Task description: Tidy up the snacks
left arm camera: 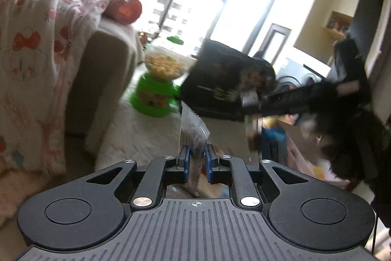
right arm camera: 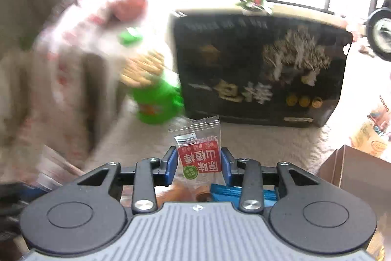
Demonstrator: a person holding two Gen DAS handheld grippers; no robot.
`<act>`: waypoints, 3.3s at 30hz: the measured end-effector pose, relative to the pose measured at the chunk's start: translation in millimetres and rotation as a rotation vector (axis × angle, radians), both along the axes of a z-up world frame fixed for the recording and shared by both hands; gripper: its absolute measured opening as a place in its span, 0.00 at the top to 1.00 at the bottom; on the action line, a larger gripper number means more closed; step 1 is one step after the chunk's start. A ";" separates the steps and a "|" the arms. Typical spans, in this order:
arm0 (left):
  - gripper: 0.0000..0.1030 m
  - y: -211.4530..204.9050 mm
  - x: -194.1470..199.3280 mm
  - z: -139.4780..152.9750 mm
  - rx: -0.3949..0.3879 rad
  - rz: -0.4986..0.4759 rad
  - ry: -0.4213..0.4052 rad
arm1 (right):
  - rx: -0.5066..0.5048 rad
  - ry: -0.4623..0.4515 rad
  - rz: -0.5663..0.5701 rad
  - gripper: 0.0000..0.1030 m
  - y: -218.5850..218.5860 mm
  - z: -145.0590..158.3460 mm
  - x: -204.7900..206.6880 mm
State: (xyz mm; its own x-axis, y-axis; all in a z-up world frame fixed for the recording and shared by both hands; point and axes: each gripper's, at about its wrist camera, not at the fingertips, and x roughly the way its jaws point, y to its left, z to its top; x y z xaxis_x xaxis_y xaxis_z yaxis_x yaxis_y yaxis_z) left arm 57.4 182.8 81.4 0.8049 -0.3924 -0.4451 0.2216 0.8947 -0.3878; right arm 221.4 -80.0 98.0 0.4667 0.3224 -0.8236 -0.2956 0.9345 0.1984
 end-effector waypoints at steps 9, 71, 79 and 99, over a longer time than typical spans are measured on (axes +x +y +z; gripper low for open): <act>0.84 -32.7 -35.4 -13.4 0.047 -0.123 0.073 | -0.006 -0.032 0.153 0.64 -1.2 24.0 -111.0; 0.34 -172.7 -19.6 -49.0 0.452 -0.356 0.123 | -0.047 -0.143 0.109 0.19 -115.1 -64.9 -239.0; 0.35 -172.0 -19.3 -50.1 0.468 -0.379 0.106 | -0.142 -0.161 0.056 0.20 -94.5 -69.3 -241.3; 0.51 -232.4 -62.4 -51.3 0.544 -0.499 0.108 | -0.222 -0.221 -0.324 0.17 -148.4 -69.9 -318.9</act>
